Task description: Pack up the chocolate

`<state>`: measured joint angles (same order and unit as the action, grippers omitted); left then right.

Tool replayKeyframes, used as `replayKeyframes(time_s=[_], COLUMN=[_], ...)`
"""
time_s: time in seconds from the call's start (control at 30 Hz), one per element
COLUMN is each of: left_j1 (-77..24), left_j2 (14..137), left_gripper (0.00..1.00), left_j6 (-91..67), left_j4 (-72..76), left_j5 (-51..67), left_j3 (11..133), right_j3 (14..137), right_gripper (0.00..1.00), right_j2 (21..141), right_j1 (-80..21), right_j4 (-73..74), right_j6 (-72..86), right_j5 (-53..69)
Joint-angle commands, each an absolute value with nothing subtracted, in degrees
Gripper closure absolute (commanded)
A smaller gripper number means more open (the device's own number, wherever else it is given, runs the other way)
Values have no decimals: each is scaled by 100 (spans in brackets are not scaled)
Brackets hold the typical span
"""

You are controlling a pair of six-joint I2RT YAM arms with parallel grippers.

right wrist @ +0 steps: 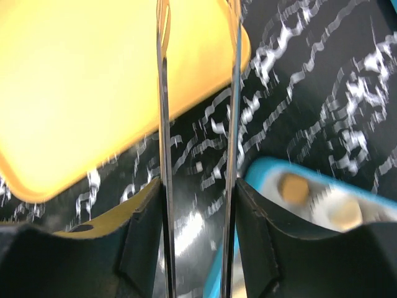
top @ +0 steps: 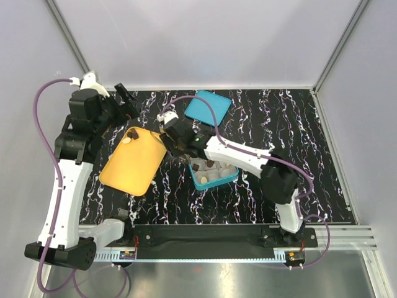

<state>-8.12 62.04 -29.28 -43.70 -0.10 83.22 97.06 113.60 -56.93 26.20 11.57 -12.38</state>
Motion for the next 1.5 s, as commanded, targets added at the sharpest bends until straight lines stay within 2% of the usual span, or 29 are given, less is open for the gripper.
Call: replayKeyframes(time_s=[0.0, 0.17, 0.37, 0.93, 1.1, 1.33, 1.47], left_j1=[-773, -765, -765, -765, -765, -765, -765], left_j2=[6310, 6346, 6170, 5898, 5906, 5932, 5941], left_gripper=[1, 1, 1, 1, 1, 1, 1], left_j6=[-3137, -3392, -3647, -3489, -3480, -3480, -3384], left_j4=[-4219, -3982, -3613, -3691, -3683, -3639, -3630], left_j5=[272, 649, 940, 703, 694, 712, 651], left_j3=[8859, 9158, 8887, 8543, 8534, 8446, 8402], right_j3=[10300, 10555, 11047, 11961, 12094, 11857, 11471], right_gripper=[46, 45, 45, 46, 47, 56, 60], right_j2=[11740, 12207, 12840, 14036, 14133, 13914, 13397], right_j1=[-5757, -5766, -5801, -5880, -5889, -5889, -5889], right_j4=[1732, 1266, 1107, 1327, 1380, 1354, 1240], right_j6=[870, 739, 607, 545, 528, 501, 483], right_j5=[-1275, -1012, -774, -896, -932, -967, -941])
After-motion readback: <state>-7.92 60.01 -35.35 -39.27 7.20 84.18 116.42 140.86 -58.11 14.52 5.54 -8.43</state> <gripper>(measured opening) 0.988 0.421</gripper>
